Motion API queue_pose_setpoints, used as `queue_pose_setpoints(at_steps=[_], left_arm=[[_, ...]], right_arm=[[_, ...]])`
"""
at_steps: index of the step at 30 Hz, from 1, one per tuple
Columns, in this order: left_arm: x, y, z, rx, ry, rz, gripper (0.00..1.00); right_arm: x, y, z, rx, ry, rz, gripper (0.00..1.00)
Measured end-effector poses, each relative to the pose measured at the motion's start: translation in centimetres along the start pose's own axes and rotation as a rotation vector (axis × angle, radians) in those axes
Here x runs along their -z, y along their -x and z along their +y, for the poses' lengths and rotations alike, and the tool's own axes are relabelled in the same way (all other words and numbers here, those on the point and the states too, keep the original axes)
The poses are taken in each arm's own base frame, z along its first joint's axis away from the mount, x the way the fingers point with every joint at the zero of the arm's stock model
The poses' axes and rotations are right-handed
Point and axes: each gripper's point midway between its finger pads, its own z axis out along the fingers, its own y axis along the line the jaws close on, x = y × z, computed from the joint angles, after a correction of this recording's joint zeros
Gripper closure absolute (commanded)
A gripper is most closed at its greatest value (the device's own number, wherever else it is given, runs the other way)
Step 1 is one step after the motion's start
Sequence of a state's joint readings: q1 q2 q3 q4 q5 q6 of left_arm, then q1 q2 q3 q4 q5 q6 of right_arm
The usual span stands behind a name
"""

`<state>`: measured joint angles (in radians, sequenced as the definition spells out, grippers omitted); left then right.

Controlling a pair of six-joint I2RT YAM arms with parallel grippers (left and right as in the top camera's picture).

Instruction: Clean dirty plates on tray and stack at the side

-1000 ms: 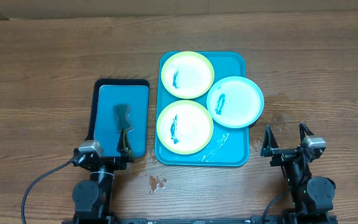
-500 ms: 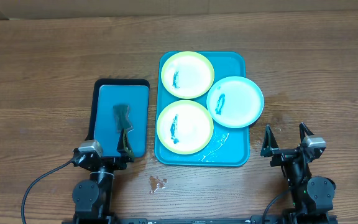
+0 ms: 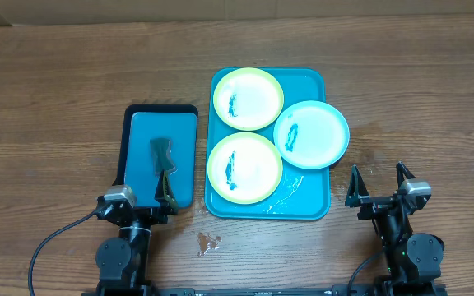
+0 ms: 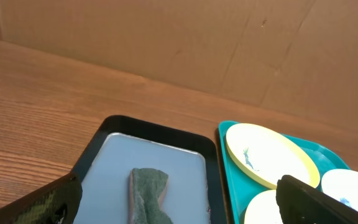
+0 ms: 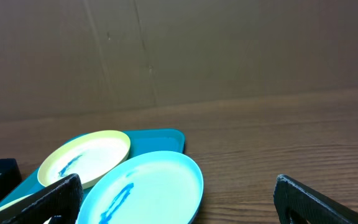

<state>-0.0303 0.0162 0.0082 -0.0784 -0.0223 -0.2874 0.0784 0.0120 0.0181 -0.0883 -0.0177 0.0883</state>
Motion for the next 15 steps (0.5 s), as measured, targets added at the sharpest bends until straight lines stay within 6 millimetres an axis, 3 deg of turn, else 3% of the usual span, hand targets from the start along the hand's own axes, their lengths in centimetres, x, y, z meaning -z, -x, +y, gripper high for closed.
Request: queue_pose_setpoints(at_steps=[15], left_arm=[[0.0,-0.03,-0.23,0.009,-0.013,0.002,0.0]], right_arm=[[0.0,0.05,0.23,-0.014,0.013,-0.001,0.0]])
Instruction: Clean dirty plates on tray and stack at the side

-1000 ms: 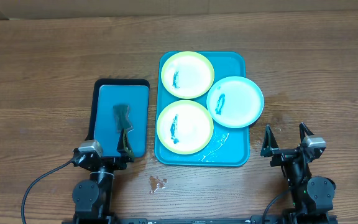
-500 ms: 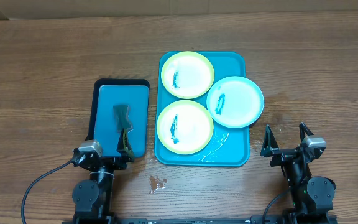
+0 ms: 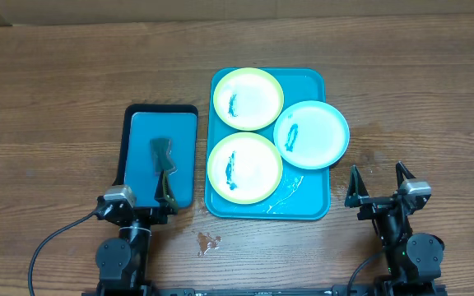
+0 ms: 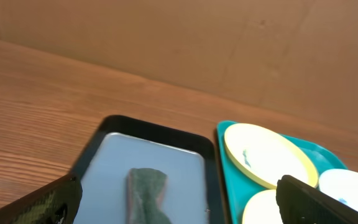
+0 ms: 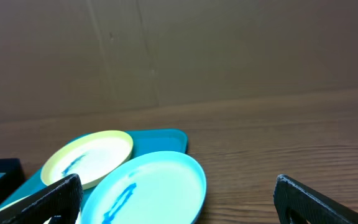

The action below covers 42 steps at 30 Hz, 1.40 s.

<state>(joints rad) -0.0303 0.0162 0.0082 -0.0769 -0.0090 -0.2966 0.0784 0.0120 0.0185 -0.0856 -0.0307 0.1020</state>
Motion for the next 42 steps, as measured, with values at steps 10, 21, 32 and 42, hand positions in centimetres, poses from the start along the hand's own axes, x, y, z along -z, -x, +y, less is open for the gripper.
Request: queue_pose_setpoints(at_steps=[10,21,32,42], left_arm=[[0.6,1.6,-3.8,0.089,-0.201,-0.019,0.0],[2.8,7.1,-6.6,0.099,-0.15,0.33,0.0],[0.4,10.9,-8.0,0.106,-0.002,0.842,0.0],[1.0,7.2,-7.8,0.115,0.022,1.154,0.08]], right_arm=[[0.2,0.1,2.6,-0.172,0.15,0.019,0.01],[2.1,8.6,5.9,-0.244,0.187,0.26,0.0],[-2.2,15.6,7.5,-0.323,0.104,0.657,0.01],[-3.7,7.7,10.2,-0.357,0.16,1.026,0.19]])
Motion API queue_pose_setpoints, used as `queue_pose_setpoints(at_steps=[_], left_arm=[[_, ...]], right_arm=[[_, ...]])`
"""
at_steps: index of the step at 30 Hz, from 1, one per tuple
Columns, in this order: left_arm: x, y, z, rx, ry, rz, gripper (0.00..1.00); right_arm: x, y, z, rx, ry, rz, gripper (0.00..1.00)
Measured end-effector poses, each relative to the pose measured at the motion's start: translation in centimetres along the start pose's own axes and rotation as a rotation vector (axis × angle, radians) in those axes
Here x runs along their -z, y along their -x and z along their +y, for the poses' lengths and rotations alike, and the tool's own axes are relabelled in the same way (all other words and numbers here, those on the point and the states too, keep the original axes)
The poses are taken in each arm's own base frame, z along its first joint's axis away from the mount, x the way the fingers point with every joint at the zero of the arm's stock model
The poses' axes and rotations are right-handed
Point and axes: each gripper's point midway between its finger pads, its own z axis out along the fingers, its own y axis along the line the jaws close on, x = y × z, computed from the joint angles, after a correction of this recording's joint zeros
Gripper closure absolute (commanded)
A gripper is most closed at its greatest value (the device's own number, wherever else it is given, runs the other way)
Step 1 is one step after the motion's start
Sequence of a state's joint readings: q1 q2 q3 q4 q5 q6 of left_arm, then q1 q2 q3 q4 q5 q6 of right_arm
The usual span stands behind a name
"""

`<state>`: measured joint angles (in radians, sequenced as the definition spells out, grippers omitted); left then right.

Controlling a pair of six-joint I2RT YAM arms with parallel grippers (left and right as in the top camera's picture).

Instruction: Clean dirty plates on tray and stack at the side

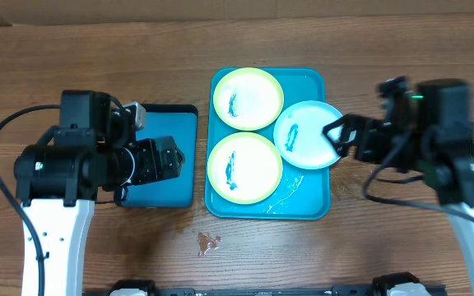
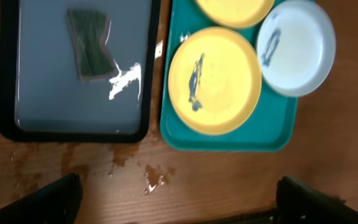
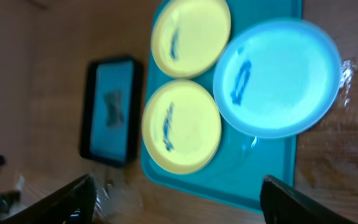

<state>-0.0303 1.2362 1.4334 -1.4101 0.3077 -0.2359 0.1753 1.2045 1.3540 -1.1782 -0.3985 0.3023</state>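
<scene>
Three dirty plates with blue smears lie on the teal tray (image 1: 303, 205): a yellow-green one at the back (image 1: 248, 99), a yellow-green one at the front (image 1: 244, 167) and a light blue one (image 1: 307, 134) on the right. The green sponge (image 2: 89, 45) lies in the wet black tray (image 2: 73, 134); the left arm hides it in the overhead view. My left gripper (image 1: 167, 159) hangs open high over the black tray. My right gripper (image 1: 340, 136) hangs open above the blue plate's right edge. Neither holds anything.
A small puddle (image 1: 208, 242) wets the wooden table in front of the two trays. Cardboard walls stand along the far edge. Bare wood (image 1: 56, 66) lies left of the black tray and right of the teal tray.
Both arms have left the table's near edge and now stand raised, wrist cameras looking down. The left is over the black tray, the right by the blue plate. Plates and sponge lie as before.
At the first two moments both arms sat low at the near edge with open grippers, looking across the table. Now both are up over the trays, still open, and nothing has been taken hold of.
</scene>
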Motion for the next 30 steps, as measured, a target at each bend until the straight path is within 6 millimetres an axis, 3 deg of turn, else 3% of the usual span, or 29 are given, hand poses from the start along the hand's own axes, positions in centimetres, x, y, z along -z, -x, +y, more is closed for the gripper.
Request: queue_pose_setpoints(at_steps=[2,6,12,15,20,26,30], left_arm=[[-0.3,-0.3,0.2,-0.01,0.006,0.026,0.13],[-0.4,-0.8,0.6,-0.015,0.03,0.05,0.12],[0.2,-1.1,3.0,0.072,0.172,0.032,0.08],[1.0,-1.0,4.3,0.125,0.245,-0.013,0.0],[2.2,-0.3,5.4,0.194,0.316,-0.103,0.0],[2.2,0.6,6.1,0.224,0.356,-0.136,0.0],[1.6,1.2,6.4,0.231,0.373,-0.131,0.0]], right_arm=[[-2.8,-2.0,-0.5,0.014,-0.035,0.093,0.2],[-9.3,-5.6,-1.6,0.059,-0.102,0.23,0.26],[-17.3,-9.6,-4.9,0.078,-0.21,0.352,0.53],[-19.2,-10.1,-5.7,0.077,-0.232,0.374,0.56],[-21.8,-9.7,-5.5,0.095,-0.216,0.348,0.57],[-24.3,-10.7,-6.1,0.103,-0.237,0.368,0.87],[-24.5,-10.5,-6.4,0.06,-0.262,0.35,0.96]])
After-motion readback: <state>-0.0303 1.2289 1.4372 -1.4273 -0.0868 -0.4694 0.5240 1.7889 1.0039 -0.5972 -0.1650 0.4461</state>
